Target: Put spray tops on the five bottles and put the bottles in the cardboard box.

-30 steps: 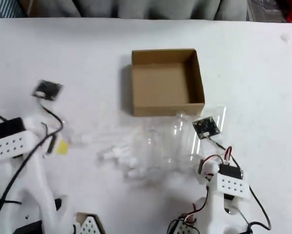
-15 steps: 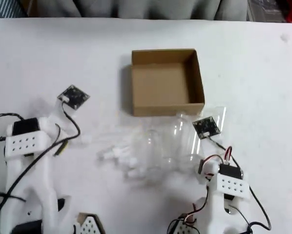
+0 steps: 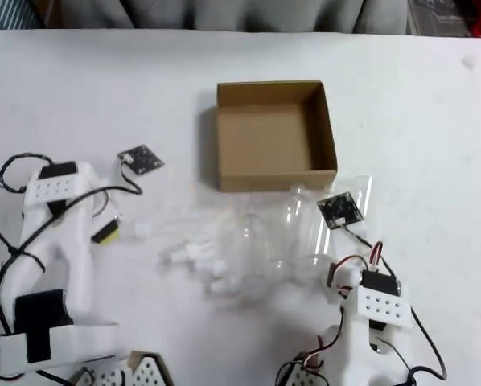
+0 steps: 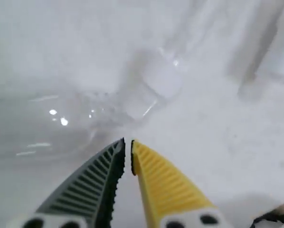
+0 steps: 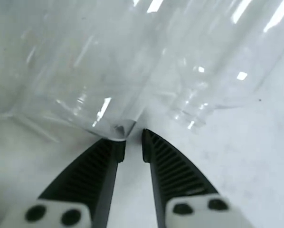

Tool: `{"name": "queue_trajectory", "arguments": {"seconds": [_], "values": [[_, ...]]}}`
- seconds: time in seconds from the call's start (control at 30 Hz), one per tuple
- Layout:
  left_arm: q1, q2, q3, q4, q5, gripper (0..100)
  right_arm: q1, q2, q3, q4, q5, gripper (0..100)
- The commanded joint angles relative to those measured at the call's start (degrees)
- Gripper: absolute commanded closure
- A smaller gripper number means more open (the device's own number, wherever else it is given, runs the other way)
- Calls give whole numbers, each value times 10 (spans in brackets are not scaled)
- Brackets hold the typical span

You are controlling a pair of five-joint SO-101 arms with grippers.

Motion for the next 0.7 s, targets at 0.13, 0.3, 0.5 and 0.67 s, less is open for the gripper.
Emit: {"name": "queue_trajectory", "arguments": {"seconds": [0.13, 0.3, 0.5, 0.67], "values": [[60, 4, -44, -40, -7, 978, 12, 6, 1, 0, 5, 961], [75, 5, -44, -53, -87, 976, 12, 6, 1, 0, 5, 961], [75, 6, -45, -59, -98, 976, 12, 6, 1, 0, 5, 961], [73, 22, -61, -58, -98, 976, 12, 6, 1, 0, 5, 961]]}}
